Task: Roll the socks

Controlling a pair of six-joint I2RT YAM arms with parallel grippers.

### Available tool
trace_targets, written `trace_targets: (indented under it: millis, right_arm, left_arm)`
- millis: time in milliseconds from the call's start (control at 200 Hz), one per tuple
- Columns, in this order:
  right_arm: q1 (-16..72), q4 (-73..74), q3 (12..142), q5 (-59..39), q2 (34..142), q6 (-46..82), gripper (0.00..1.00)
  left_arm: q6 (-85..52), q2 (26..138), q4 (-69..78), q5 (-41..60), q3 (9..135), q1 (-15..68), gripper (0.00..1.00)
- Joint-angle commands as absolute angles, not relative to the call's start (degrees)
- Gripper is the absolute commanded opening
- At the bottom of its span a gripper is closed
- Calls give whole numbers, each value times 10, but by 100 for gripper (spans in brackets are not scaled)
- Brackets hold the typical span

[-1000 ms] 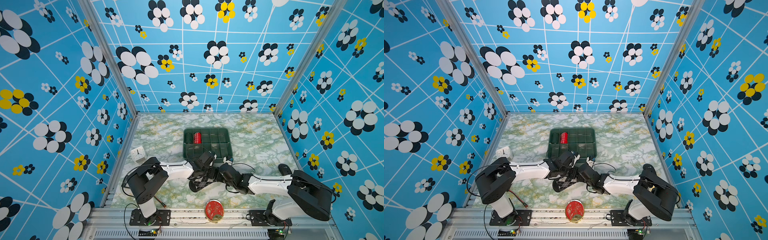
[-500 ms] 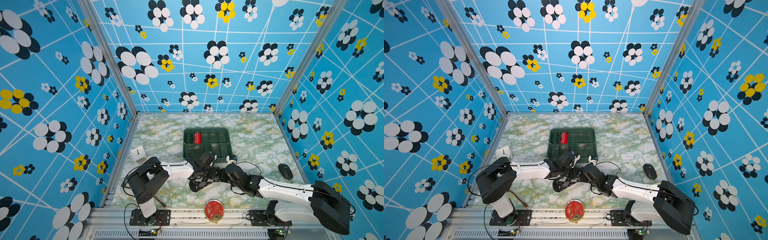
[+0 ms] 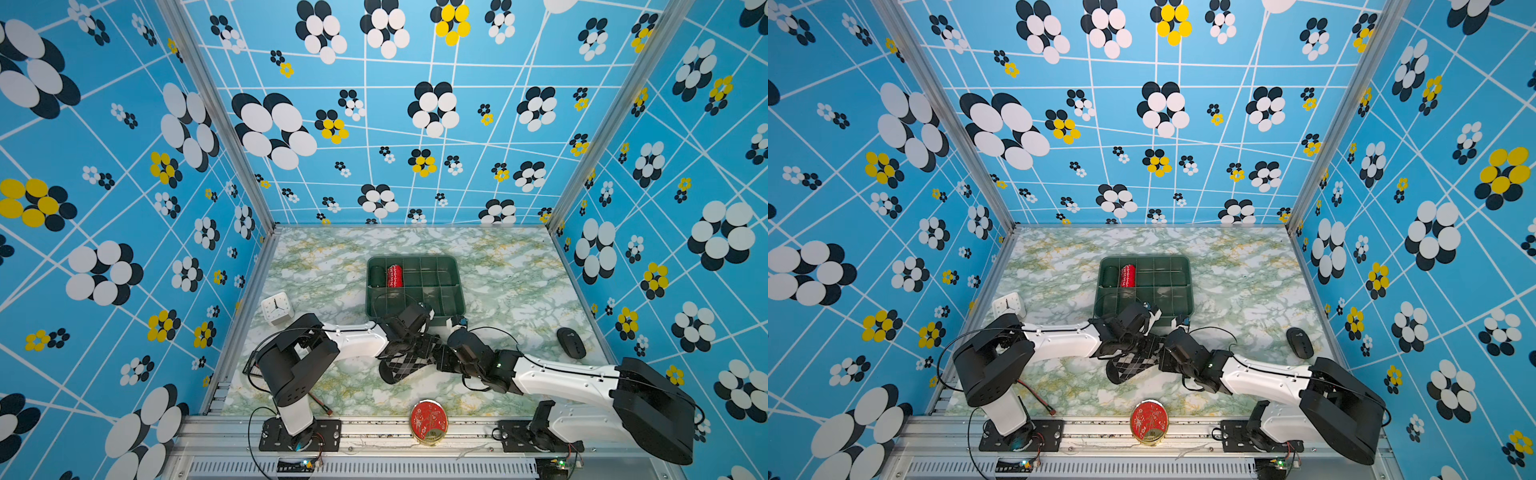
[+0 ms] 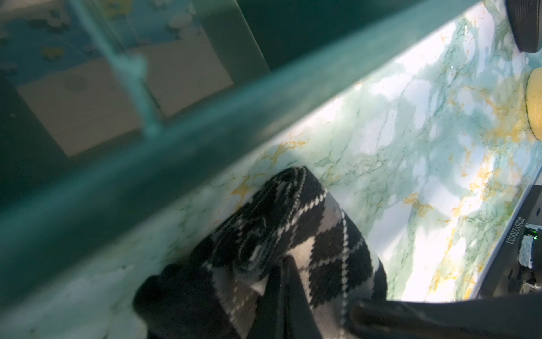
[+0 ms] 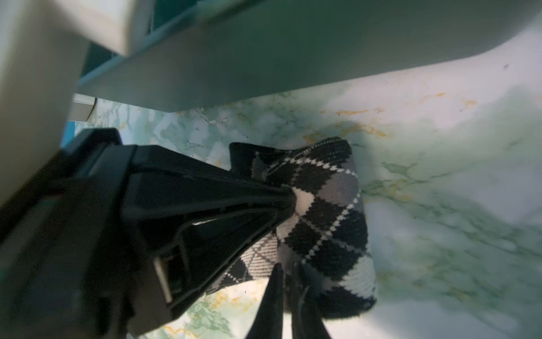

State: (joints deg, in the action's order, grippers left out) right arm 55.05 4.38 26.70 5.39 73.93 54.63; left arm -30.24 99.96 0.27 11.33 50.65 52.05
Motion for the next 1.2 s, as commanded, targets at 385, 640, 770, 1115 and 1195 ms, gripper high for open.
trace_targets:
  millis: [385,640,770,1115,1195]
  right_arm:
    - [531,50,242,30,786,573,10]
    - [526,102,226,4,780,572,14]
    - [516,117,225,-17,736,561,19]
    - [453,0,189,-11,571,555,29]
    - [432,-18,170,-20,537,558,31]
  left_arm:
    - [-291,1022,-42,120,490,525,0]
    - [-291,1023,-44,121,488,525,0]
    - [-291,1023,-44,122,486,525,0]
    - [-291,1022,-41,121,483,524,0]
    - [-291,1024,-40,121,483,523,0]
